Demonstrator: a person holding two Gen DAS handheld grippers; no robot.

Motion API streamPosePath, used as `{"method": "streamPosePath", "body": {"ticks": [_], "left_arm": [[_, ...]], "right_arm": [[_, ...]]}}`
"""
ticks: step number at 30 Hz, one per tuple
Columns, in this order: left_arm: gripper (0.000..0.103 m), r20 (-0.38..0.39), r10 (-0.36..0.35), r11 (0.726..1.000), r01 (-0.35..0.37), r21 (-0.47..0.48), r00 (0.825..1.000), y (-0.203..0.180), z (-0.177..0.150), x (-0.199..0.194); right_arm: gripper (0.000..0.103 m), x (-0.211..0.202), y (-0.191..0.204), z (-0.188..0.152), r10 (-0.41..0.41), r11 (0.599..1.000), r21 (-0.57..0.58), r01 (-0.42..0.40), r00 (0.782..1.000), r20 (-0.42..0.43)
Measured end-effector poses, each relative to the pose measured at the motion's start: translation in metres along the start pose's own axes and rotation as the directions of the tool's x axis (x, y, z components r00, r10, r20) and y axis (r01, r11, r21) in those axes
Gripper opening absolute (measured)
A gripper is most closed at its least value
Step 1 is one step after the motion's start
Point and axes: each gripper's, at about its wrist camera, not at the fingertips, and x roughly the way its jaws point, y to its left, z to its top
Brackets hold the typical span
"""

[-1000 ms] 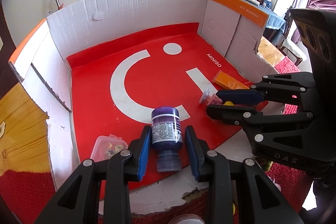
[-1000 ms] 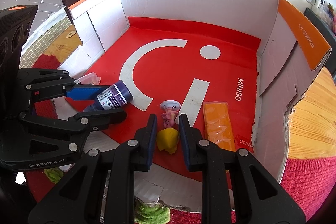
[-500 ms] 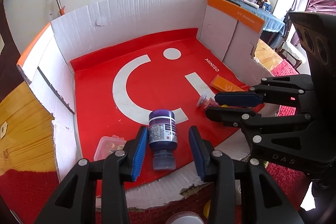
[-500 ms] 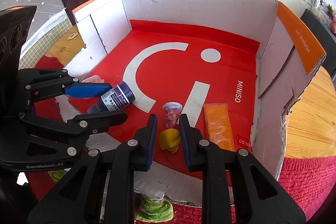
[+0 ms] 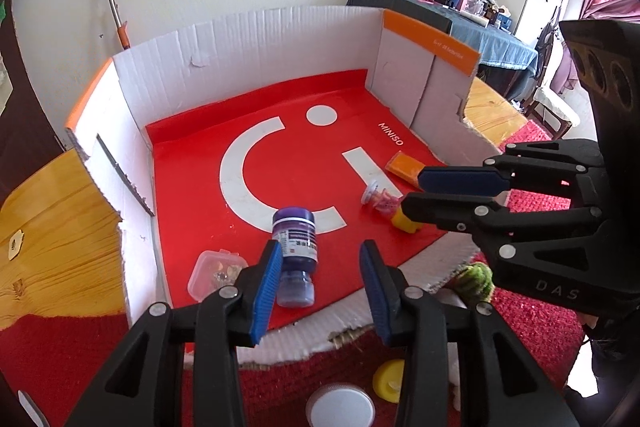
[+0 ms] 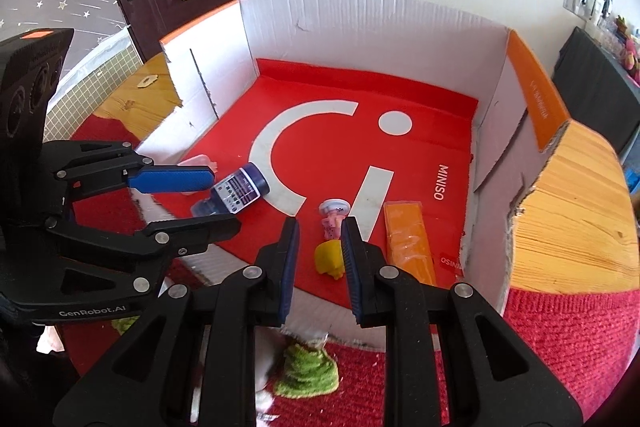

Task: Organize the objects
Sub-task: 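Open both tools to release the bottle and toy, then withdraw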

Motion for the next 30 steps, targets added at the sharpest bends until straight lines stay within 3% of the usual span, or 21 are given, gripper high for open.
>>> {"method": "streamPosePath", "body": {"ticks": [12, 15, 22, 30], "left_arm": [[0.043, 0.077, -0.016, 0.999, 0.019, -0.042, 0.997, -0.009, -0.023, -0.048], [0.052, 0.102, -0.018, 0.998, 0.024, -0.056, 0.995, -0.011, -0.033, -0.061], [0.052, 0.147, -0.01, 0.996, 0.023, -0.086, 0.989, -0.017, -0.055, -0.08], [0.061, 0.199, 0.038, 0.992, -0.013, -0.126, 0.979, -0.025, -0.08, -0.092]], "right_arm": [[0.021, -0.052, 0.018, -0.018, -0.015, 1.0, -0.001, 0.015, 0.996, 0.083], [0.021, -0.066, 0.022, -0.027, -0.02, 1.0, 0.006, 0.019, 0.995, 0.1], [0.021, -0.084, 0.032, -0.045, -0.023, 1.0, 0.015, 0.021, 0.993, 0.116], [0.021, -0.089, 0.04, -0.068, -0.038, 0.999, 0.032, 0.034, 0.99, 0.138]]}}
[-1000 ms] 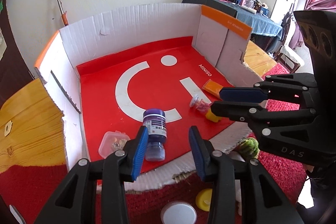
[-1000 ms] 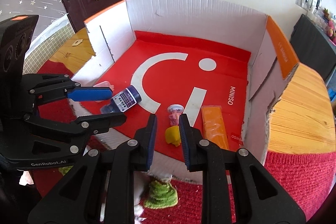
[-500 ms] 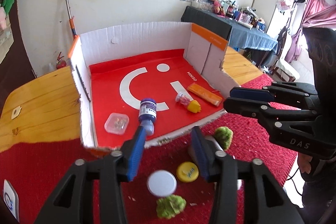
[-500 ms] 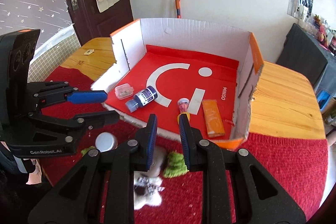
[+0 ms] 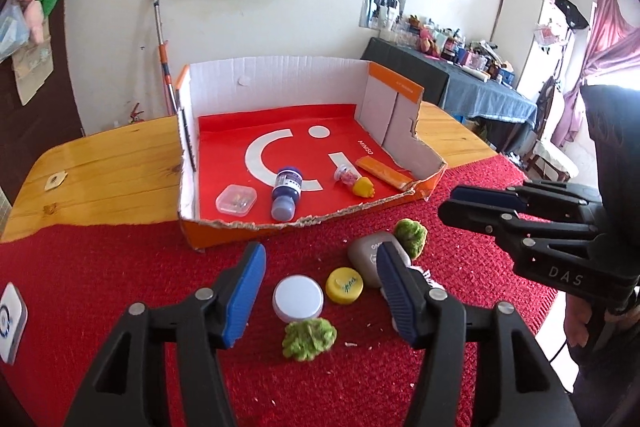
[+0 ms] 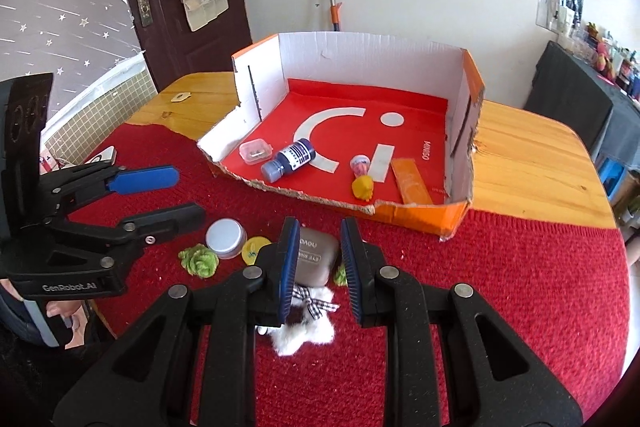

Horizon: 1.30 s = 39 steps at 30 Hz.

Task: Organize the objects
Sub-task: 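Open both tools to release the bottle and toy, then withdraw, then grasp the green fuzzy ball with the left tool while the right tool grasps the white fluffy plush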

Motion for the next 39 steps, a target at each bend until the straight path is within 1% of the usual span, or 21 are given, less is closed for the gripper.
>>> {"method": "streamPosePath", "body": {"ticks": [1, 3, 5, 10, 16, 18, 21, 29, 30, 32, 33, 34, 36, 39], "left_arm": [[0.061, 0.003, 0.002, 1.0, -0.002, -0.007, 1.0, 0.0, -0.002, -0.001], [0.066, 0.009, 0.006, 1.0, -0.006, -0.021, 1.0, 0.001, -0.007, -0.003], [0.067, 0.015, 0.011, 0.999, -0.011, -0.034, 1.0, 0.001, -0.011, -0.002], [0.067, 0.023, 0.05, 0.997, -0.049, -0.058, 0.998, 0.004, -0.026, 0.002], [0.067, 0.003, 0.073, 0.995, -0.072, -0.07, 0.997, 0.007, -0.042, 0.01], [0.067, -0.004, 0.078, 0.995, -0.078, -0.063, 0.997, 0.005, -0.047, 0.012], [0.067, -0.014, 0.067, 0.995, -0.068, -0.068, 0.998, 0.005, -0.054, 0.014], [0.067, -0.02, 0.076, 0.994, -0.077, -0.071, 0.997, 0.005, -0.063, 0.017], [0.067, -0.019, 0.078, 0.994, -0.079, -0.069, 0.997, 0.004, -0.063, 0.017], [0.067, -0.016, 0.08, 0.994, -0.08, -0.068, 0.997, 0.003, -0.063, 0.017], [0.067, -0.015, 0.079, 0.995, -0.08, -0.067, 0.997, 0.003, -0.063, 0.017], [0.067, -0.014, 0.079, 0.995, -0.08, -0.067, 0.997, 0.003, -0.063, 0.018], [0.067, -0.01, 0.08, 0.994, -0.081, -0.067, 0.997, 0.003, -0.063, 0.017], [0.067, -0.011, 0.08, 0.994, -0.08, -0.067, 0.997, 0.003, -0.063, 0.018]], "right_arm": [[0.021, 0.0, 0.0, -0.003, 0.0, 1.0, 0.002, 0.0, 1.0, 0.003], [0.021, 0.001, 0.001, -0.009, 0.016, 1.0, 0.007, -0.016, 1.0, 0.0], [0.021, 0.002, 0.0, -0.015, 0.022, 1.0, 0.019, -0.023, 1.0, 0.002], [0.021, 0.007, -0.004, -0.032, 0.029, 0.997, 0.067, -0.03, 1.0, 0.006], [0.021, 0.011, -0.012, -0.049, 0.025, 0.991, 0.131, -0.027, 0.999, 0.02], [0.021, 0.012, -0.013, -0.055, 0.017, 0.99, 0.139, -0.019, 1.0, 0.018], [0.021, 0.013, -0.014, -0.06, 0.005, 0.989, 0.15, -0.009, 1.0, 0.023], [0.022, 0.013, -0.016, -0.071, -0.037, 0.986, 0.163, 0.03, 0.999, 0.035], [0.025, 0.013, -0.016, -0.072, -0.041, 0.986, 0.163, 0.035, 0.998, 0.037], [0.042, 0.011, -0.015, -0.074, -0.052, 0.986, 0.161, 0.044, 0.997, 0.047], [0.066, 0.01, -0.015, -0.074, -0.057, 0.986, 0.16, 0.048, 0.997, 0.056], [0.076, 0.007, -0.013, -0.075, -0.058, 0.987, 0.156, 0.045, 0.995, 0.079], [0.076, 0.003, -0.011, -0.075, -0.067, 0.988, 0.145, 0.052, 0.993, 0.098], [0.076, 0.003, -0.009, -0.074, -0.078, 0.989, 0.132, 0.064, 0.992, 0.1]]}}
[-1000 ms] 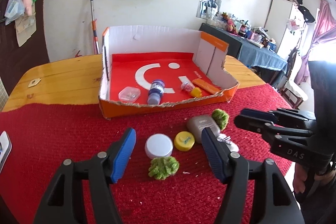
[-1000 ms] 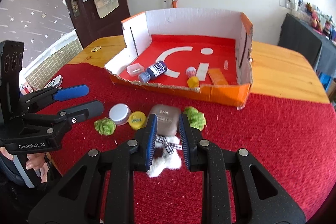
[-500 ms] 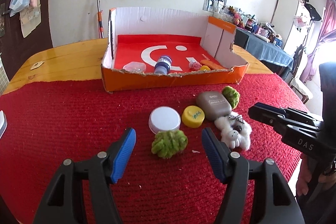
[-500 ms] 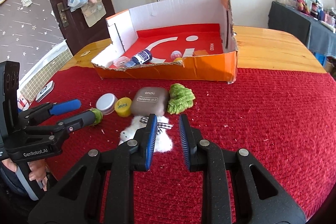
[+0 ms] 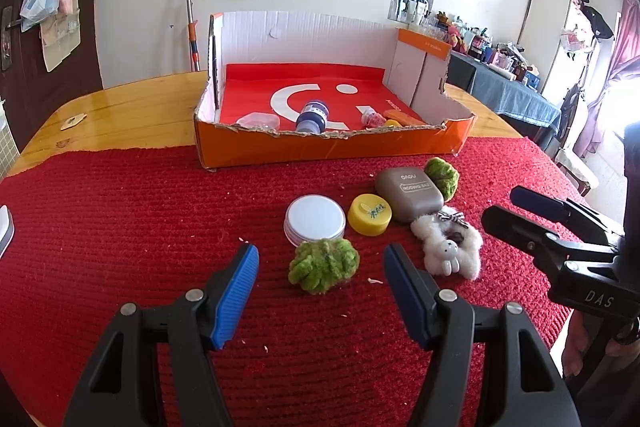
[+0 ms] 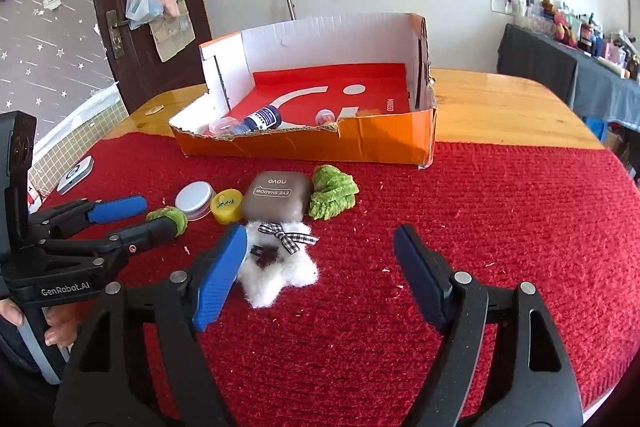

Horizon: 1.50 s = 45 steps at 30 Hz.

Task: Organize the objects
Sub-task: 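Grasp the green fuzzy ball with the left tool while the right tool grasps the white fluffy plush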

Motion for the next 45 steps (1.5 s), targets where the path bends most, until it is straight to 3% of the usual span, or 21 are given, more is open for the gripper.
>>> {"method": "streamPosePath", "body": {"ticks": [6, 15, 28, 35, 45], "left_arm": [[0.068, -0.01, 0.004, 1.0, -0.004, -0.004, 1.0, 0.001, -0.001, 0.002], [0.078, -0.044, -0.002, 1.0, 0.001, -0.014, 0.999, 0.004, -0.006, 0.006], [0.081, -0.101, 0.005, 1.0, -0.006, -0.006, 0.995, 0.012, -0.002, 0.011], [0.081, -0.123, -0.013, 1.0, 0.015, 0.015, 0.992, 0.017, 0.004, 0.014], [0.082, -0.137, -0.033, 0.998, 0.039, 0.04, 0.99, 0.017, 0.009, 0.023]], "right_arm": [[0.076, 0.007, 0.003, -0.004, 0.0, 1.0, -0.005, 0.0, 0.999, -0.036], [0.076, 0.01, 0.01, -0.008, 0.0, 1.0, -0.029, -0.002, 0.998, -0.057], [0.08, 0.018, 0.02, -0.008, 0.013, 0.997, -0.078, -0.022, 0.993, -0.117], [0.082, 0.03, 0.025, -0.006, 0.001, 0.993, -0.113, -0.021, 0.984, -0.179], [0.082, 0.035, 0.031, -0.002, 0.022, 0.988, -0.144, -0.051, 0.98, -0.199]]}}
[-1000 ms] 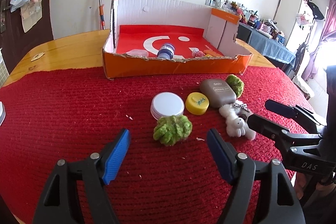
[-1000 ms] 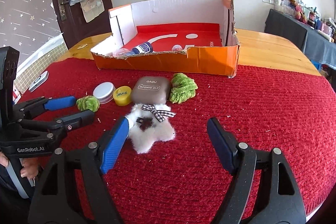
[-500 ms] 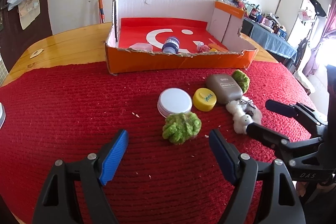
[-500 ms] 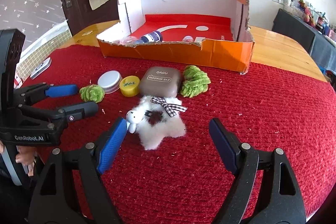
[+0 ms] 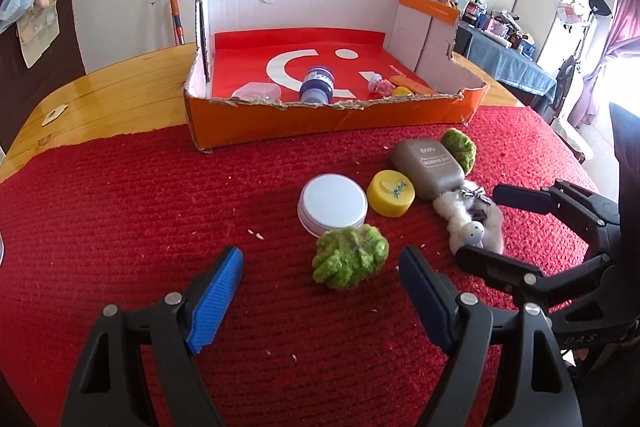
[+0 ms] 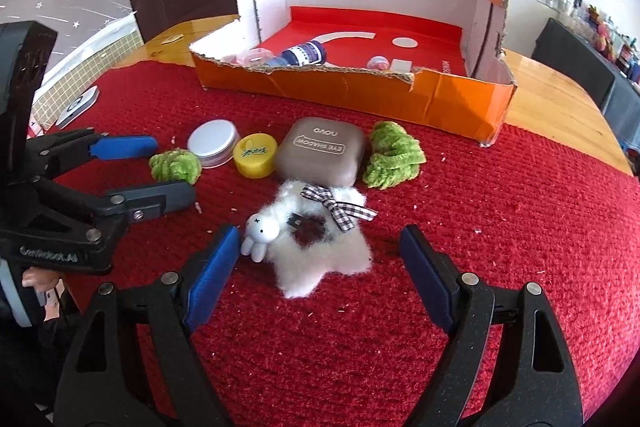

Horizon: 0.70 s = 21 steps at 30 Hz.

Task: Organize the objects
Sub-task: 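Grasp the green fuzzy ball with the left tool while the right tool grasps the white fluffy plush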

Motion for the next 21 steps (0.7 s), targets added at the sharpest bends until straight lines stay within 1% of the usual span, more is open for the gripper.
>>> {"method": "streamPosePath", "body": {"ticks": [3, 5, 8, 10, 11, 12, 13, 14, 15, 21], "left_arm": [[0.081, 0.003, -0.007, 1.0, 0.007, -0.001, 1.0, 0.0005, 0.0003, 0.0006], [0.08, 0.008, -0.007, 1.0, 0.007, 0.003, 1.0, -0.0005, 0.001, 0.0016], [0.072, 0.012, -0.016, 1.0, 0.016, 0.006, 1.0, -0.0018, 0.0016, 0.0027], [0.064, 0.016, -0.021, 1.0, 0.021, 0.007, 1.0, -0.0023, 0.0015, 0.0021], [0.056, 0.017, -0.027, 1.0, 0.027, 0.007, 0.999, -0.0024, 0.0017, 0.0018], [0.049, 0.016, -0.035, 0.999, 0.035, 0.007, 0.999, -0.0024, 0.0016, 0.0018], [0.047, 0.016, -0.047, 0.999, 0.047, 0.005, 0.999, -0.0024, 0.0016, 0.0013], [0.038, 0.016, -0.056, 0.998, 0.056, 0.003, 0.998, -0.0027, 0.0015, 0.0007], [0.033, 0.014, -0.07, 0.998, 0.07, 0.0, 0.997, -0.0029, 0.0015, 0.0006], [0.033, 0.02, -0.072, 0.997, 0.072, -0.015, 0.997, -0.0039, 0.0013, -0.0028]], "right_arm": [[0.082, 0.0, 0.0001, -0.0004, 0.013, 1.0, -0.012, -0.013, 1.0, -0.004], [0.082, 0.002, -0.0007, 0.0007, 0.005, 1.0, -0.015, -0.005, 1.0, -0.008], [0.082, 0.0047, -0.0011, 0.003, -0.007, 1.0, -0.015, 0.007, 1.0, -0.004], [0.08, 0.0063, -0.0022, 0.0041, -0.006, 1.0, -0.01, 0.006, 1.0, -0.002], [0.078, 0.0067, -0.0019, 0.0046, -0.005, 1.0, -0.012, 0.005, 1.0, 0.0], [0.071, 0.0066, -0.0013, 0.0047, -0.008, 1.0, -0.018, 0.008, 1.0, 0.004], [0.062, 0.0063, -0.0002, 0.0044, -0.009, 1.0, -0.026, 0.009, 1.0, 0.008], [0.057, 0.0058, 0.0004, 0.004, -0.008, 1.0, -0.028, 0.009, 1.0, 0.013], [0.056, 0.0048, 0.0009, 0.0035, -0.008, 0.999, -0.031, 0.009, 1.0, 0.021], [0.055, -0.0009, -0.002, 0.0005, 0.007, 1.0, -0.016, -0.006, 0.999, 0.046]]}}
